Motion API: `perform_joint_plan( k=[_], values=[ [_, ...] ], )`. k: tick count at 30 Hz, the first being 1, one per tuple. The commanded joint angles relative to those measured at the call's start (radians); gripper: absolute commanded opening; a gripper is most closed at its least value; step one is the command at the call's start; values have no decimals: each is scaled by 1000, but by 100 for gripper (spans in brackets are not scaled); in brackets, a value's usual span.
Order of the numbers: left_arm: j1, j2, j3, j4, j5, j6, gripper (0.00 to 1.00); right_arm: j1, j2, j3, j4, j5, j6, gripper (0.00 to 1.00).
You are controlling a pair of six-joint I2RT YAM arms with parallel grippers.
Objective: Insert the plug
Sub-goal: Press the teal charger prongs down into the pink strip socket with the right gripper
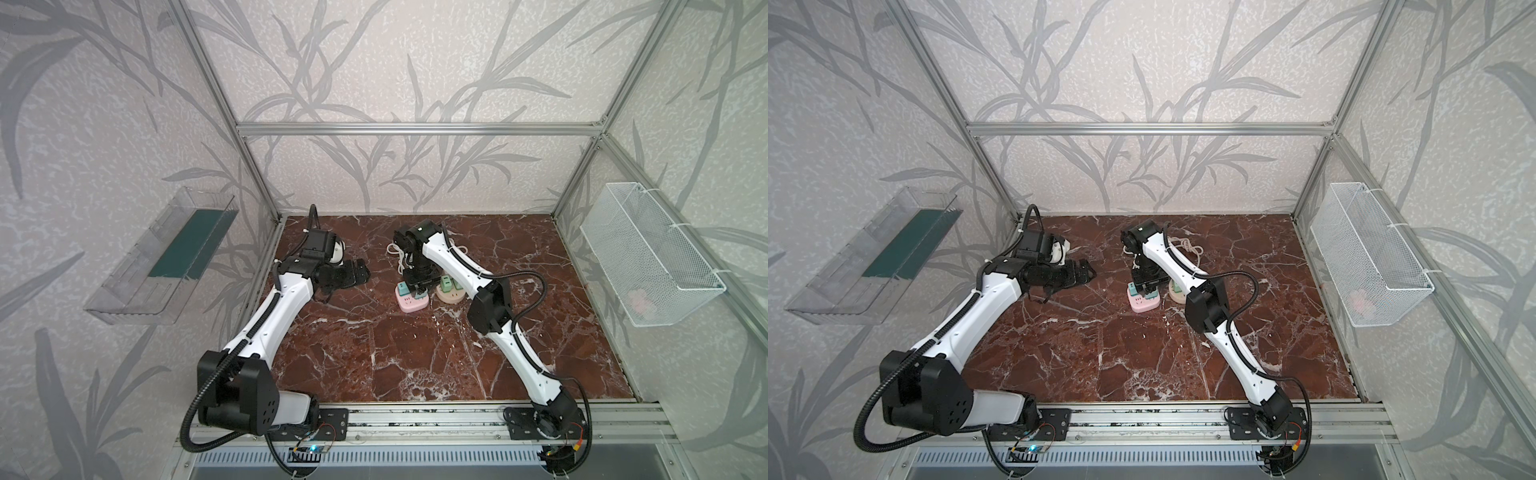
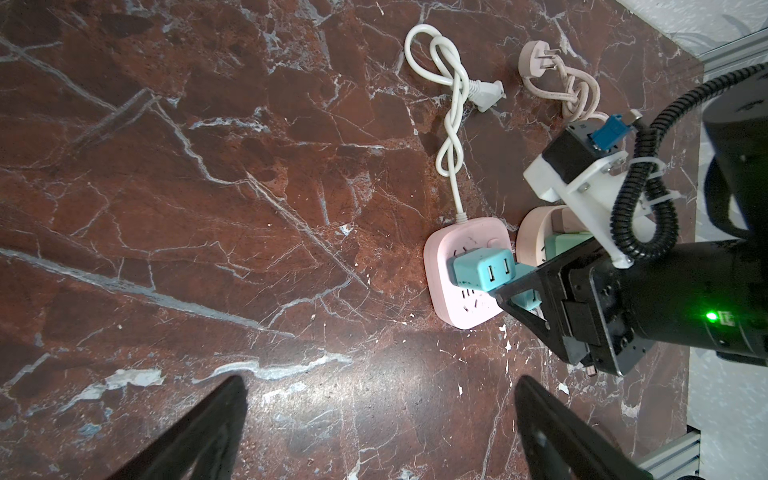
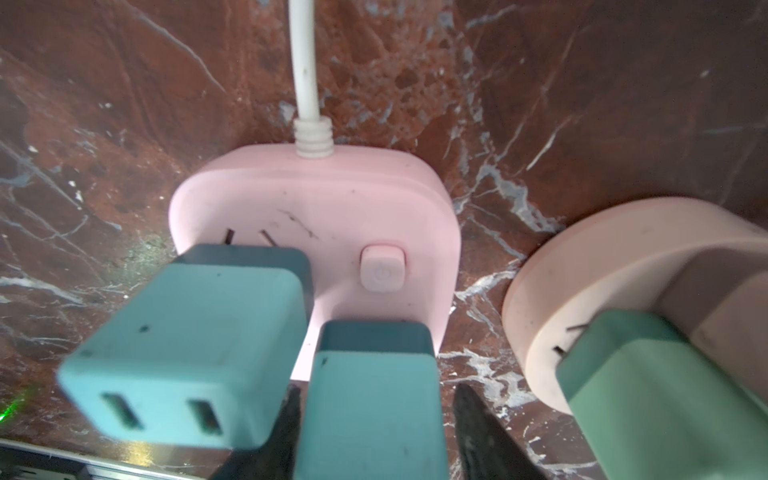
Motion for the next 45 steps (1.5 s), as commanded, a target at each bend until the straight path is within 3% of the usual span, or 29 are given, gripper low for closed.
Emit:
perform_joint_plan(
  k=[1,17,42,45],
  values=[
    [1,-7,-12,3,0,3,99,8,-96,-5,-28,16,-14,69],
    [-1,-10,-14,9,18,-2,99,31,-192,-213,82,40,-3,63],
    [0,0,-14,10,20,-2,98,28,-99,-153,101,67,-21,49],
    [1,1,-14,10,20,-2,98,27,-87,-138,101,62,-26,43]
  ],
)
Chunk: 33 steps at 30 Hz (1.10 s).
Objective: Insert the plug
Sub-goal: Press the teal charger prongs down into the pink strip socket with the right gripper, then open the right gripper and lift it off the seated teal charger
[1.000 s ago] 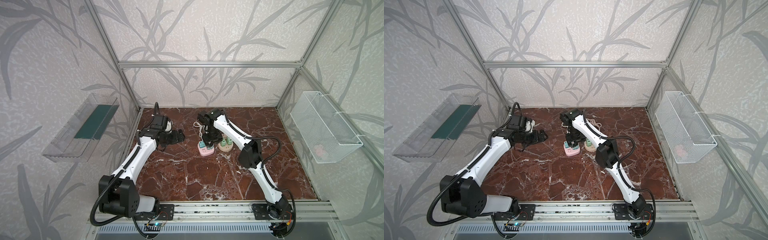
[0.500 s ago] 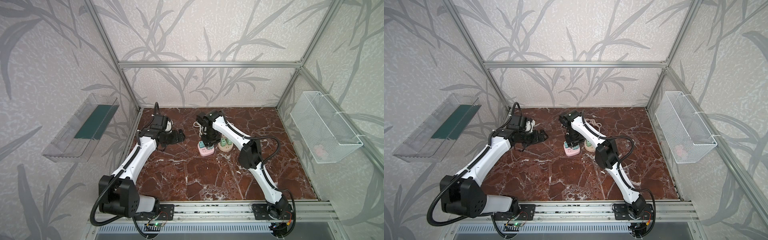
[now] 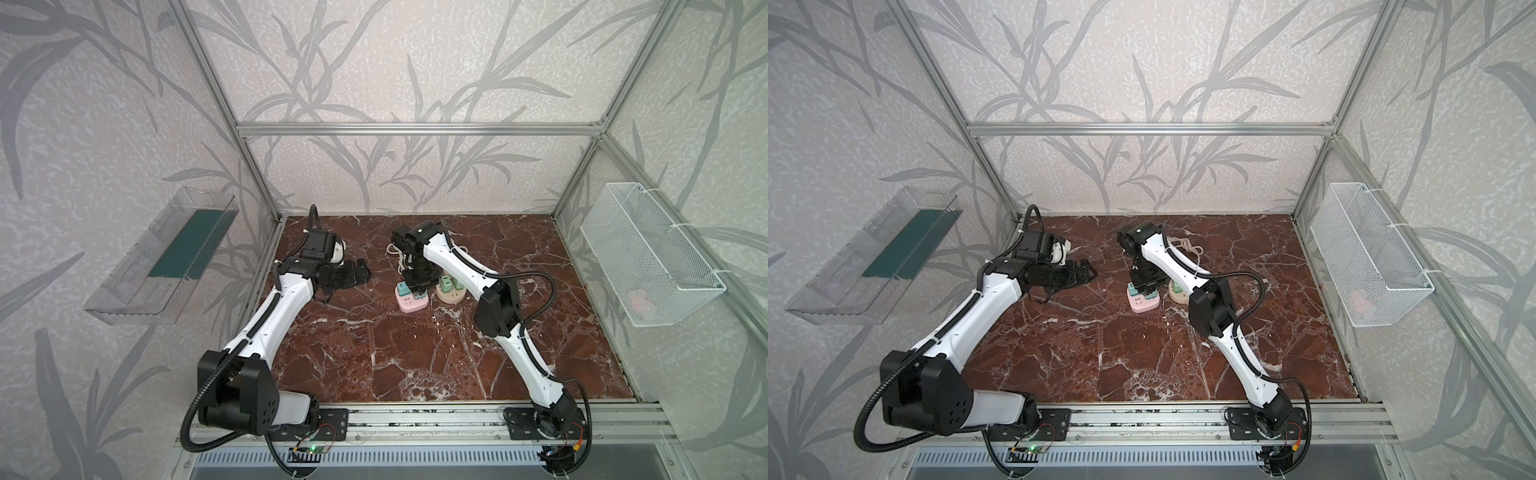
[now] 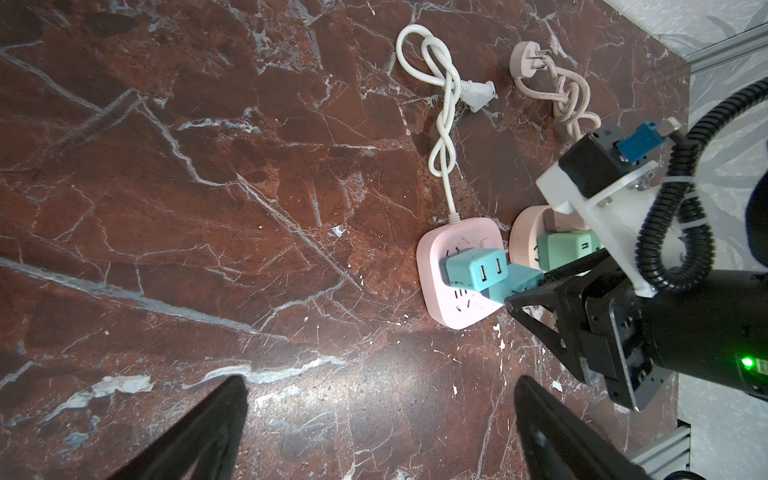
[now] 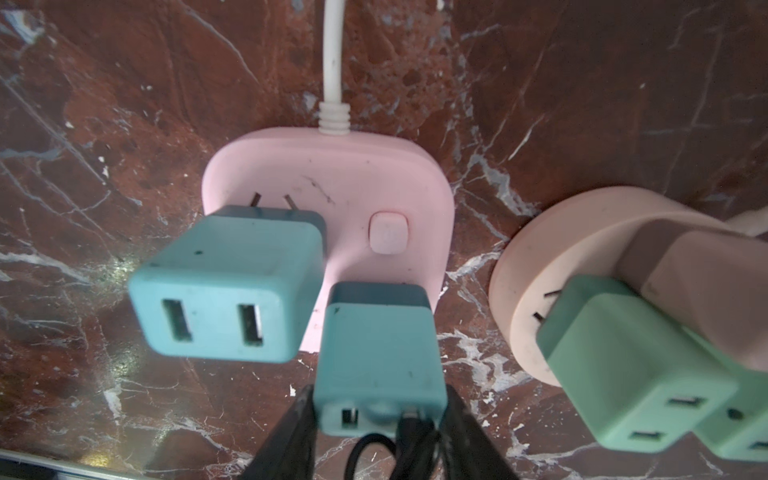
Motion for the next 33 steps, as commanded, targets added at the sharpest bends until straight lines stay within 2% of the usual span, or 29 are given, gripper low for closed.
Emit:
perform_joint_plan(
  k=[1,3,4,5,14,19,33],
  values=[
    [0,0,-8,-5,0,0,98,-2,33,41,-10,8,-11,36],
    [0,1,-8,-7,0,0,98,-5,43,51,-16,2,-16,17],
    [1,1,-8,-7,1,1,99,-7,48,55,-19,-2,-18,10],
    [0,0,-8,-6,0,1,98,-7,55,60,-26,-7,-20,8],
    [1,1,-8,-7,2,1,98,-20,137,120,-88,-39,-33,8],
    [0,-1,-9,-7,0,0,98,-34,214,205,-147,-49,-30,8],
    [1,17,-9,0,29,-4,98,-44,293,221,-127,-50,-15,9]
  ],
)
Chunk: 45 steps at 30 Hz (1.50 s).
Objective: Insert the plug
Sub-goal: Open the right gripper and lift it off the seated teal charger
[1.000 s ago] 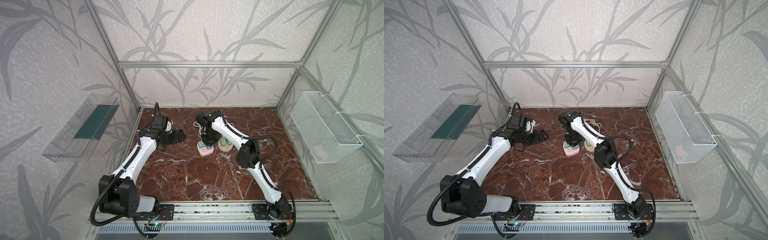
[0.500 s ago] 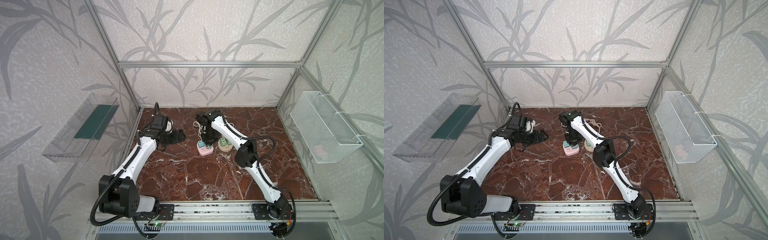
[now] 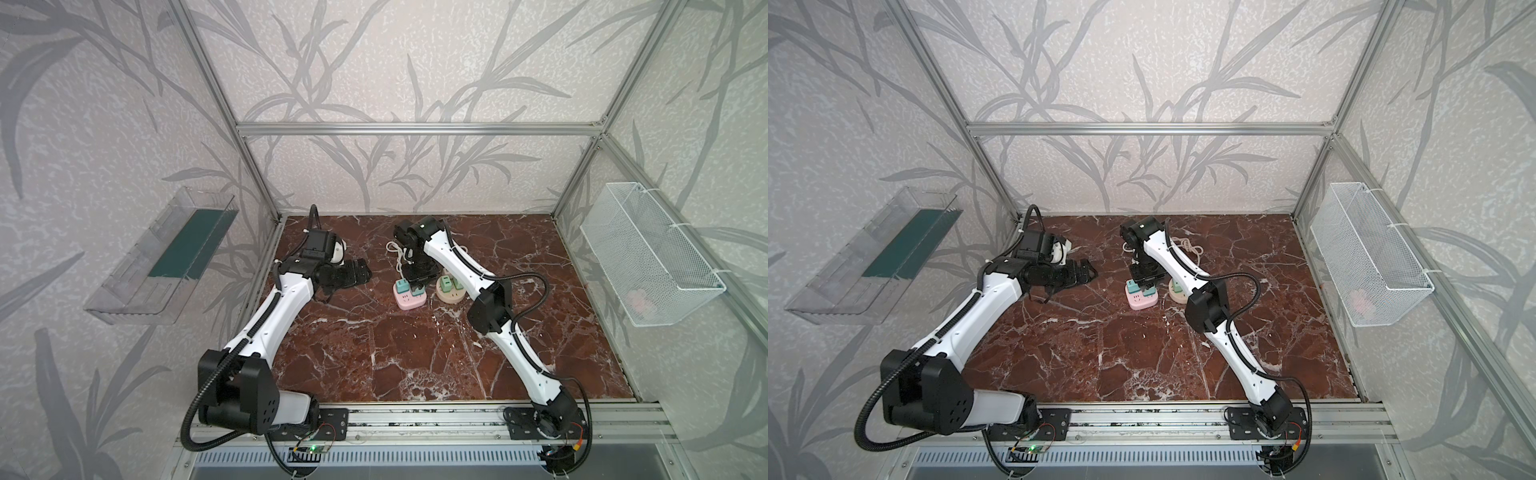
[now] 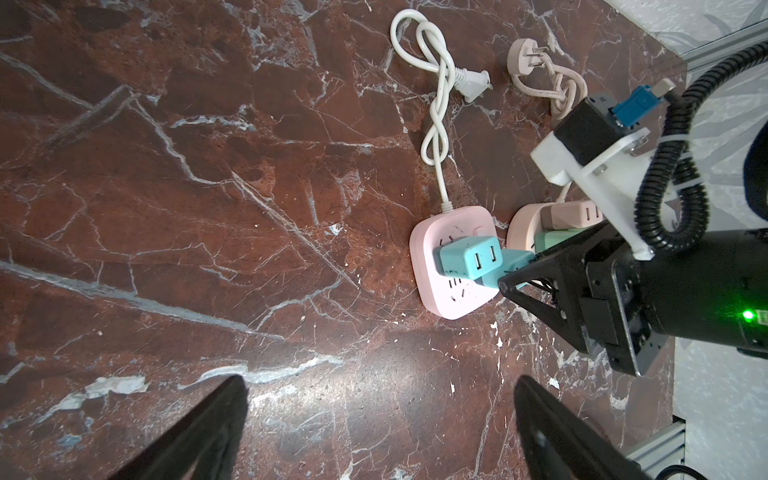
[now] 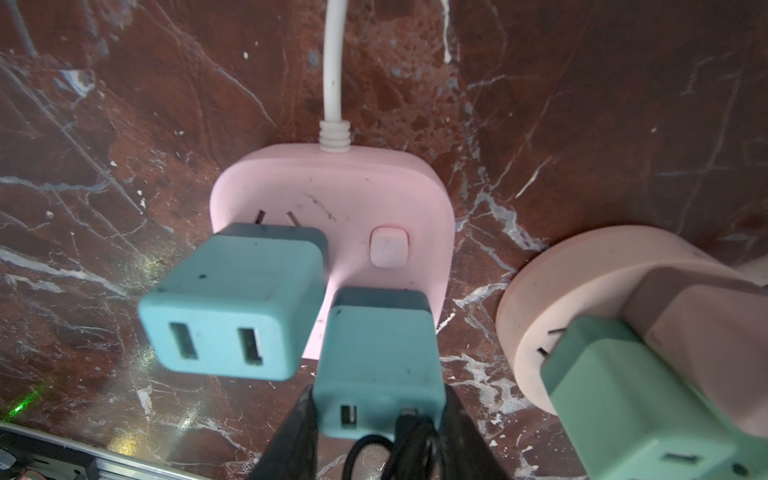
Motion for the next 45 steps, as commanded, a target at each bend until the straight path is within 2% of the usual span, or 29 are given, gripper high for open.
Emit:
perform_joint_plan(
  k=[1,4,7,14,19,24,25,27,29,32,37,41,45],
  values=[
    [0,13,-9,0,20,-4,98,-5,152,-45,-27,18,8,9],
    [0,12,-8,0,23,-6,98,-5,168,-47,-41,11,32,8],
    [1,10,-9,0,18,-5,98,-5,151,-65,-39,-7,73,0],
    [0,-2,-11,0,19,-7,98,17,-24,-211,100,-56,193,0],
    [0,-21,-14,0,11,-7,99,31,-86,-191,112,-64,222,4],
    [0,-38,-13,0,-8,-6,99,42,-151,-195,116,-69,231,16],
    [-1,-43,-13,-1,-14,-4,99,45,-162,-197,117,-69,227,20],
    [0,-53,-13,-3,-29,-1,99,59,-193,-198,109,-48,207,40],
    [0,-57,-10,-8,-44,3,99,77,-229,-211,97,-2,190,54],
    [1,-66,-8,-11,-70,7,99,95,-315,-291,120,41,168,64],
    [2,-68,-5,-13,-108,10,99,97,-541,-562,276,83,142,75],
    [4,-75,-6,-6,-147,2,99,96,-723,-745,375,134,116,78],
    [3,-128,-37,36,-287,-36,99,94,-987,-1024,618,212,89,79]
  ],
)
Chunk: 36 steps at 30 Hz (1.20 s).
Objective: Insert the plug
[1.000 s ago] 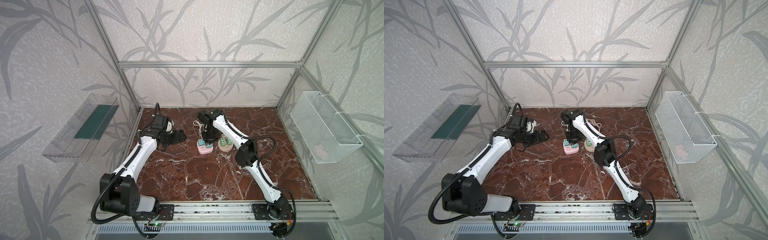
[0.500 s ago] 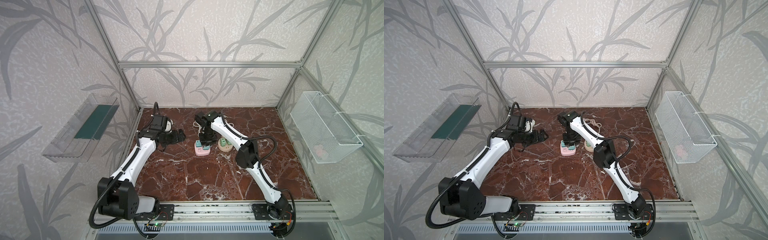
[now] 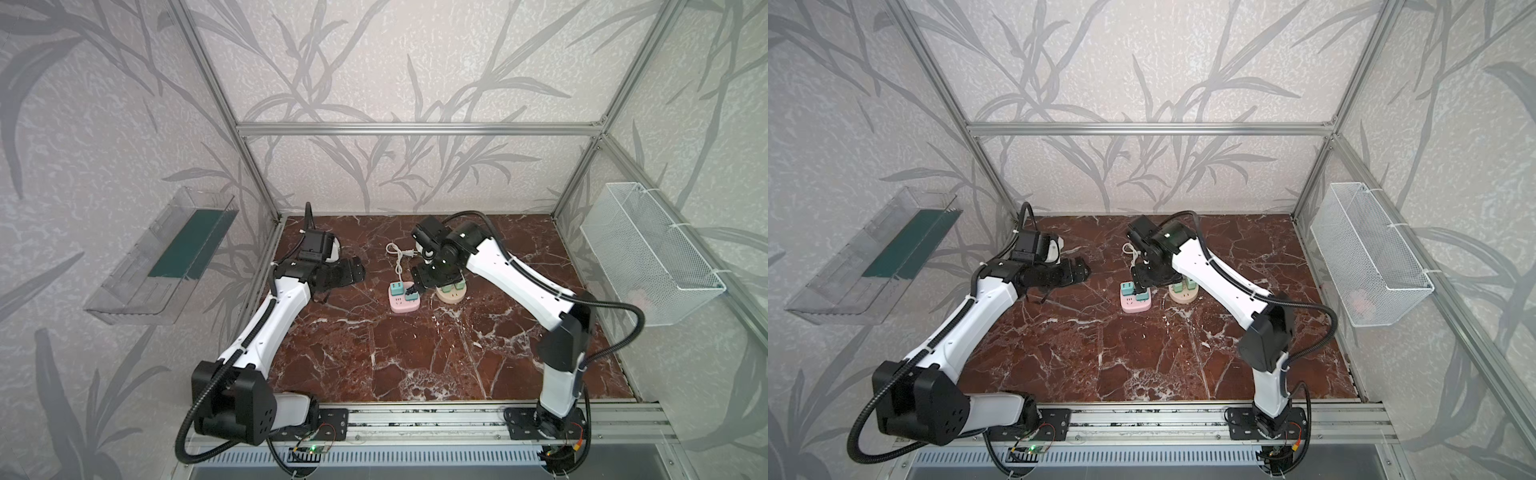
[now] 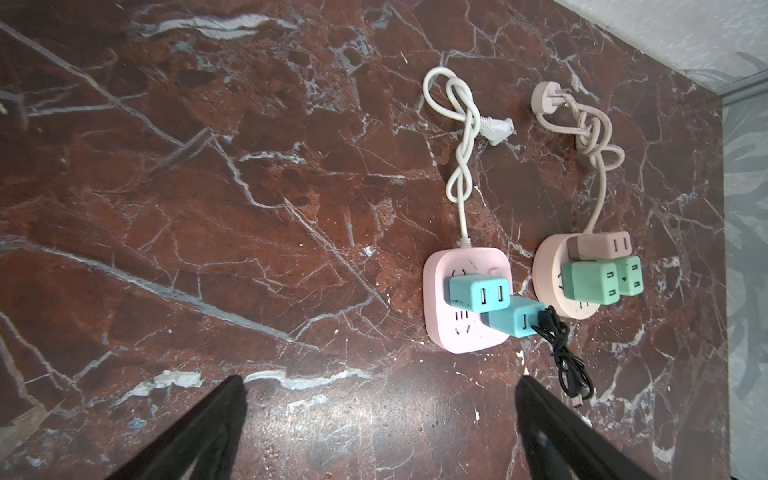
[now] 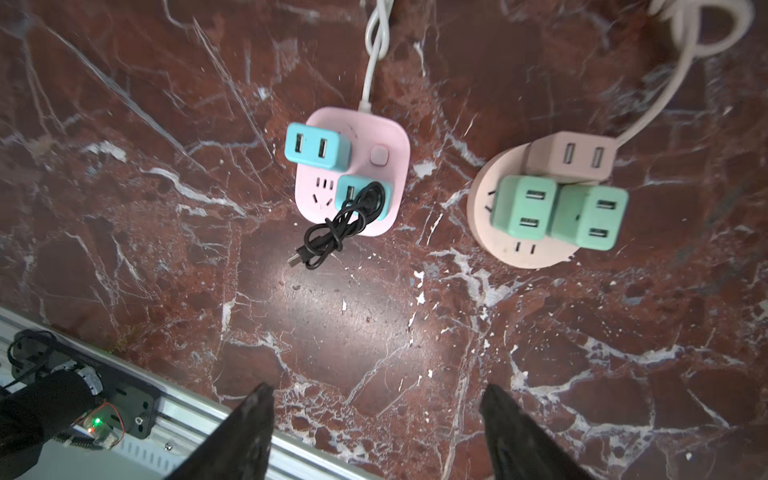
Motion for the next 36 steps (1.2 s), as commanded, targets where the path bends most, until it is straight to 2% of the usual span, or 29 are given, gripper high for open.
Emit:
perform_joint_plan(
  k=[1,3,6,9,11,12,14,16,18,20,23,24,25,27,29,30,33,36],
  values=[
    [1,-86,-41,44,-163,-32,99,-2,-207,-219,265,112,-47,84],
    [-5,-152,-113,118,-256,-65,99,-3,-336,-399,457,160,-77,99],
    [-14,-281,-346,361,-389,-172,99,-10,-469,-579,635,214,-107,99],
    [-20,-414,-604,680,-494,-200,99,-17,-500,-607,626,255,-139,99],
    [-21,-501,-707,826,-599,-152,99,-20,-496,-601,589,302,-148,99],
    [-22,-545,-735,870,-636,-82,99,-23,-495,-604,576,316,-156,99],
    [-21,-602,-749,879,-718,70,99,-27,-498,-616,566,337,-172,99],
    [-22,-614,-758,849,-818,107,99,-36,-508,-644,582,357,-181,99],
    [-14,-572,-809,949,-826,129,99,-41,-528,-690,632,370,-193,99],
    [-12,-487,-844,1080,-829,207,99,-43,-561,-758,719,380,-230,99],
    [5,-287,-848,1254,-910,312,99,-43,-627,-896,882,377,-330,99],
    [18,-209,-862,1365,-965,310,99,-44,-650,-932,926,379,-354,99],
    [41,-125,-885,1504,-963,313,99,-47,-668,-959,953,381,-365,99],
    [99,33,-910,1710,-842,311,99,-66,-693,-977,957,363,-362,99],
    [127,153,-911,1829,-776,277,99,-92,-712,-995,962,355,-353,99],
    [121,181,-903,1868,-766,312,99,-109,-723,-1009,969,350,-359,99],
    [129,89,-855,1616,-723,260,99,-162,-739,-1064,1008,366,-418,99],
    [133,126,-856,1676,-691,285,99,-243,-717,-1132,1113,412,-454,99]
  ],
)
